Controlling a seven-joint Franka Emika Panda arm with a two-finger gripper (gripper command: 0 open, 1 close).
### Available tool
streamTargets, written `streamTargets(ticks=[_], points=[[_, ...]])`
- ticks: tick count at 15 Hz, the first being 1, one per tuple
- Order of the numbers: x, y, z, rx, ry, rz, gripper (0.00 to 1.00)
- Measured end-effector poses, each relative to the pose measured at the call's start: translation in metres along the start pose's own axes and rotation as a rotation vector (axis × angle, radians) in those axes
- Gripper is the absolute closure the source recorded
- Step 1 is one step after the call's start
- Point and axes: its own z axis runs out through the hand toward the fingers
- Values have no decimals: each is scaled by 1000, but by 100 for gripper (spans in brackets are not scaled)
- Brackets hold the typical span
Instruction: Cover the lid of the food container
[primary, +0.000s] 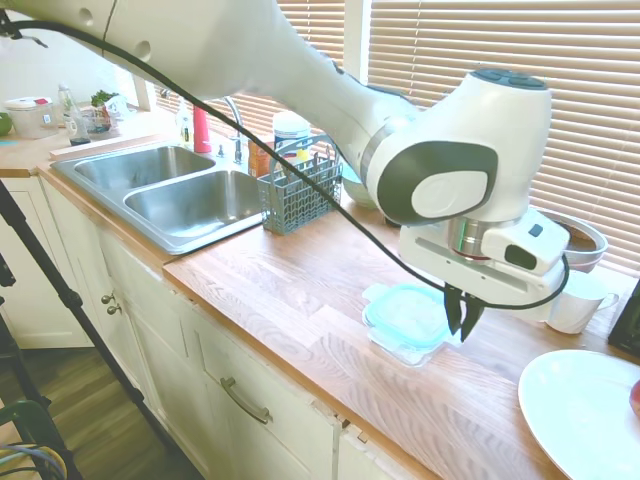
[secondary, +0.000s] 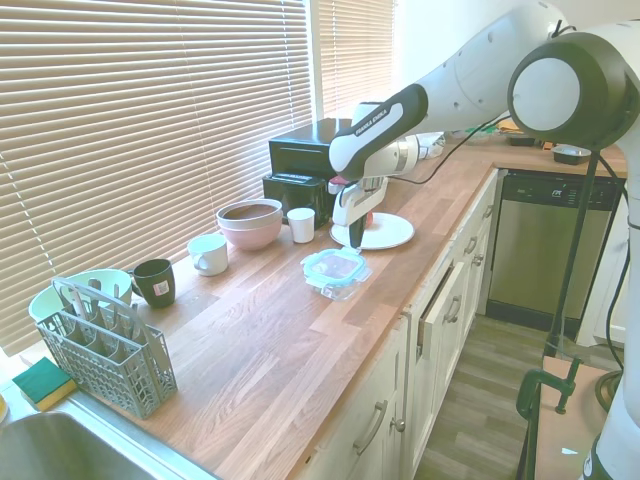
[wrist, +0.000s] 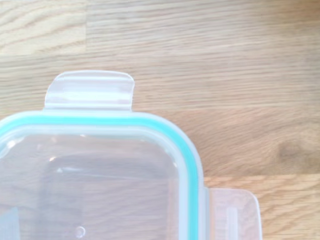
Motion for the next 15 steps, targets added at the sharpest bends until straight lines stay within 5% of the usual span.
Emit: streamTargets(ticks=[15], points=[[1,17,10,16,-5,27,100]])
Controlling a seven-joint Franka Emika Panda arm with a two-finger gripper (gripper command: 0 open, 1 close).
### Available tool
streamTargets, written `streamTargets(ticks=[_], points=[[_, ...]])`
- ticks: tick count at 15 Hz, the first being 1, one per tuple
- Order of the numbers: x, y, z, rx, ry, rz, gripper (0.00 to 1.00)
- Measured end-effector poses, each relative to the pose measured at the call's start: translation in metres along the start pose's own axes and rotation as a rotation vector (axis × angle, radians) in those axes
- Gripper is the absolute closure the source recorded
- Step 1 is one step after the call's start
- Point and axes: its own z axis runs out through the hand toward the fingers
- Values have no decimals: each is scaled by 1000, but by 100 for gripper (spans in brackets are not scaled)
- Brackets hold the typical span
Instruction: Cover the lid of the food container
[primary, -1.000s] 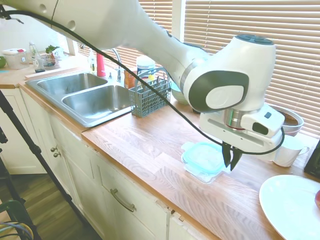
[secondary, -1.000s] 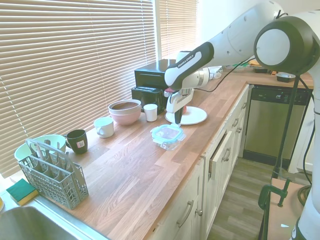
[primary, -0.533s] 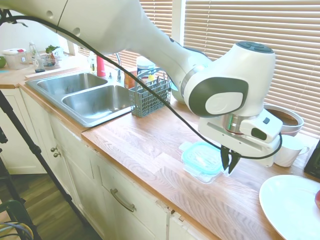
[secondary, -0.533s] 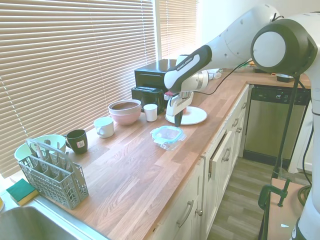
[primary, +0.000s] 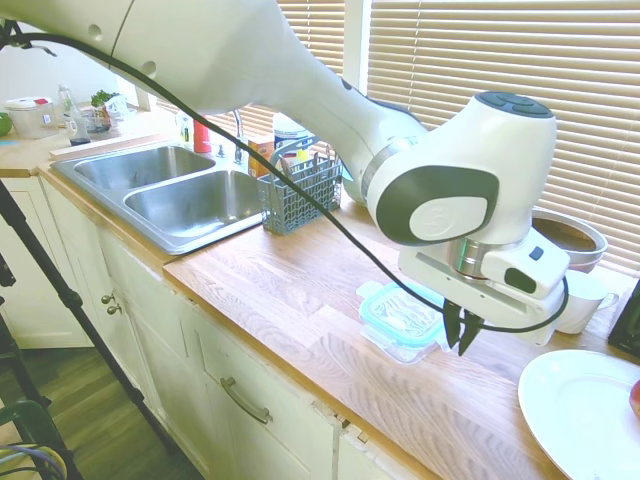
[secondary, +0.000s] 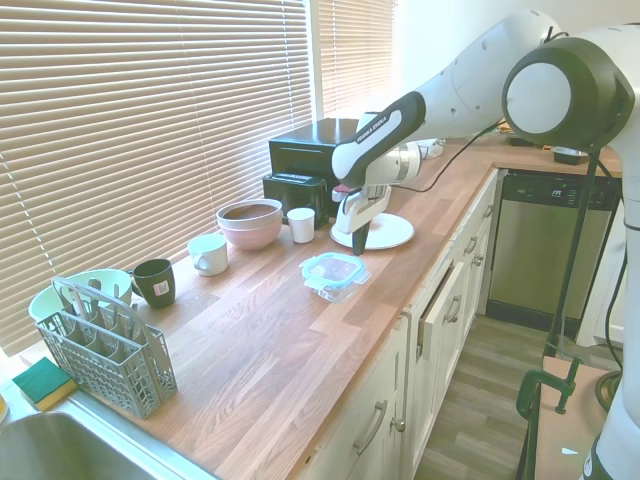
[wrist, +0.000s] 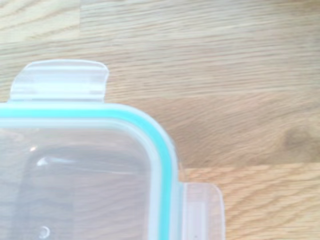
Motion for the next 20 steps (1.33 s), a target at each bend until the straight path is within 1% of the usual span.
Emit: streamTargets(ticks=[3,5,8,11,12,14,17,19,20], points=[[5,13,-7,8,7,5,100],[1,18,-8,12,1,1,100],[-17,26,-10,28,-15,-9,100],[-37,36,-31,57,0,-21,100],[-45,38,-40,67,6,-30,0],[-65,41,-58,84,19,-81,0],[-108,42,-90,92,51,-160,0],[-131,42,-106,100,66,-194,0],[-139,39,-111,103,63,-204,0]])
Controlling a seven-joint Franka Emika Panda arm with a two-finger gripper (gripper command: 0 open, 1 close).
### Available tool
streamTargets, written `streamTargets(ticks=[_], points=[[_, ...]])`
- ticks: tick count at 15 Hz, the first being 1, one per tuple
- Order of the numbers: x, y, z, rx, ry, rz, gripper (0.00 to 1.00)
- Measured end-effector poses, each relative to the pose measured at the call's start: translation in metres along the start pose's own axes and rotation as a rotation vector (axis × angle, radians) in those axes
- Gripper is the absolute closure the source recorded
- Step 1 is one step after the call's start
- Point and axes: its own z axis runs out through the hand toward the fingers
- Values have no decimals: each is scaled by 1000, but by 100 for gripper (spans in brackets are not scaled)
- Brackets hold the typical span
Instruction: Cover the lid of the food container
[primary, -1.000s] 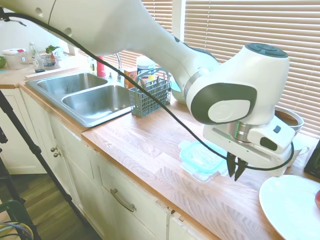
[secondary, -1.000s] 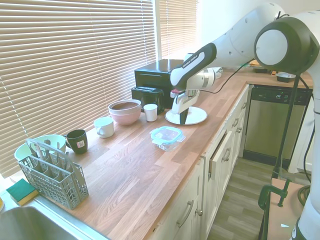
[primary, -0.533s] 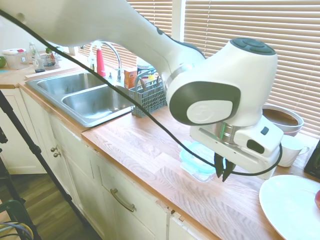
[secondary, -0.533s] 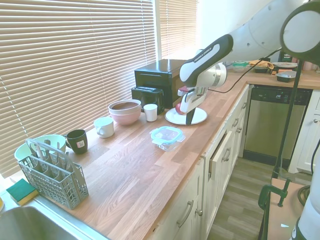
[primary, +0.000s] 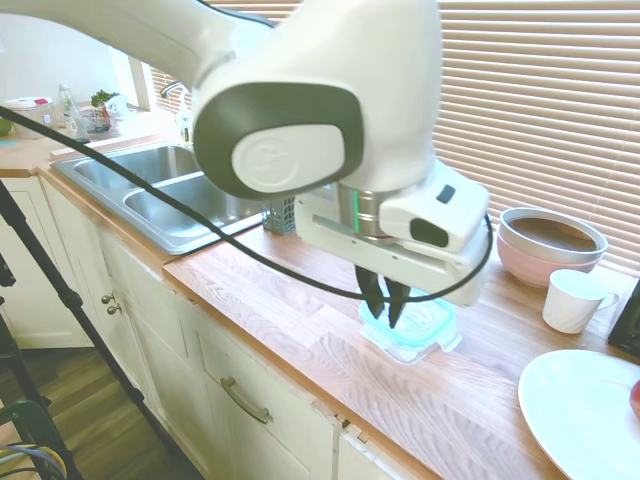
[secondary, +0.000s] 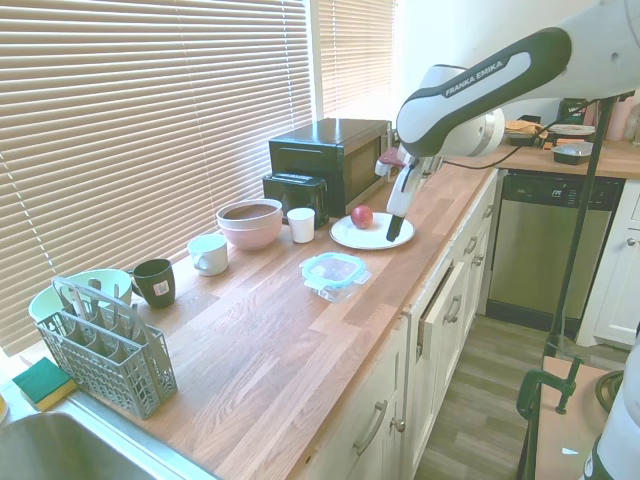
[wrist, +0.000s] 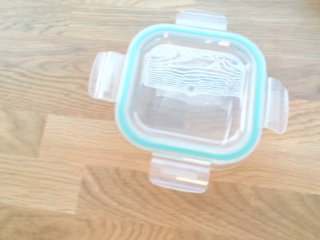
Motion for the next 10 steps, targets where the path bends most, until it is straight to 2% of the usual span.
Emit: streamTargets(ticks=[5,10], points=[[-14,-31,-8,5,-34,-50,0],[-25,-60,-16,3,-35,-68,0]])
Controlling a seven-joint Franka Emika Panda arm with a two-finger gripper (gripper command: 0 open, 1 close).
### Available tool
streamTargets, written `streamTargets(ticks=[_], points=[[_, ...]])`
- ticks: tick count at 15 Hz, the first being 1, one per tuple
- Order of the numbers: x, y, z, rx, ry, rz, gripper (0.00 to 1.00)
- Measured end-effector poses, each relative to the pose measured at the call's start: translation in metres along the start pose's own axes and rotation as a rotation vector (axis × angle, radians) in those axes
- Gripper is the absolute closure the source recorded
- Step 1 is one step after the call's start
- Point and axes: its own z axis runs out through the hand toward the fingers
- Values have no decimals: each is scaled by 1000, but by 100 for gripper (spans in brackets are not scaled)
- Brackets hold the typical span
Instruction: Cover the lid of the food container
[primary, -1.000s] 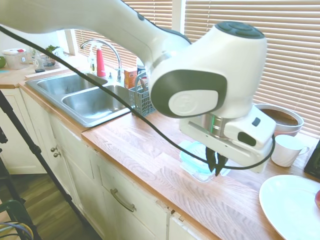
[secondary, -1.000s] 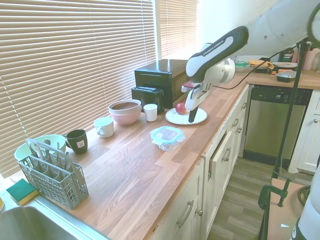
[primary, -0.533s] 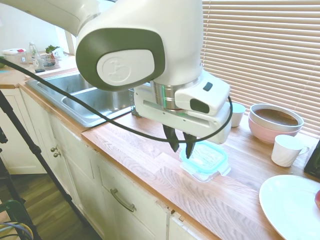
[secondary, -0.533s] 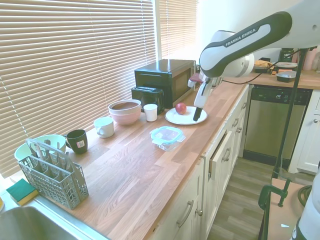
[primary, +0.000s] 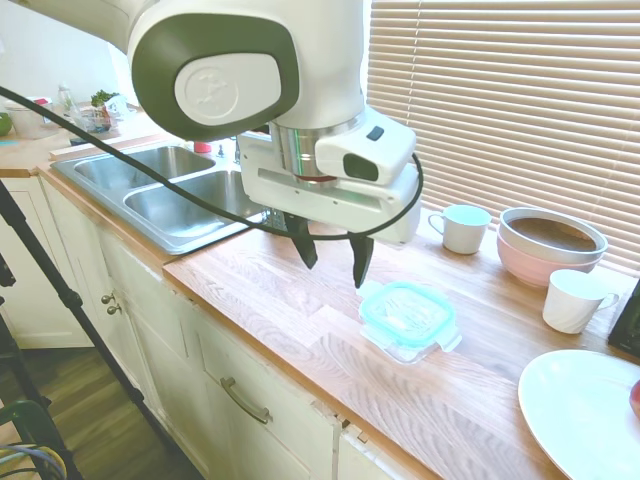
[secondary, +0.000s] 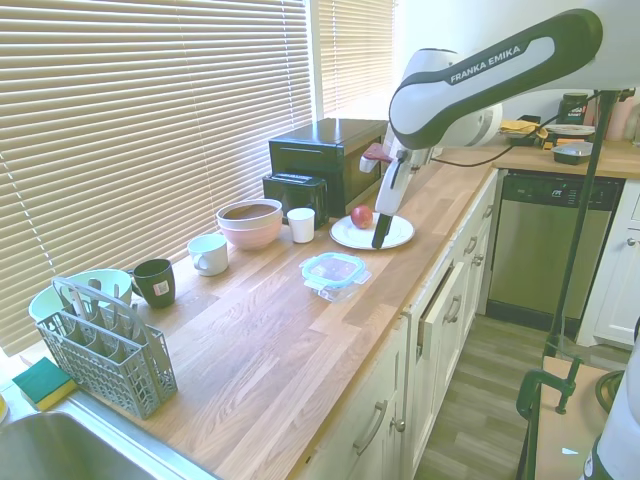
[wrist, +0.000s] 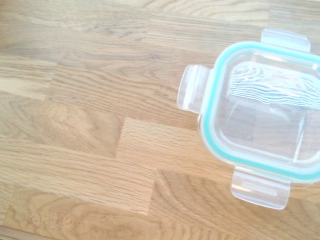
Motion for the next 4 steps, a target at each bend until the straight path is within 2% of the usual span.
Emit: streamTargets(ticks=[4], points=[[-4,-13,-2,0,-7,-10,0]])
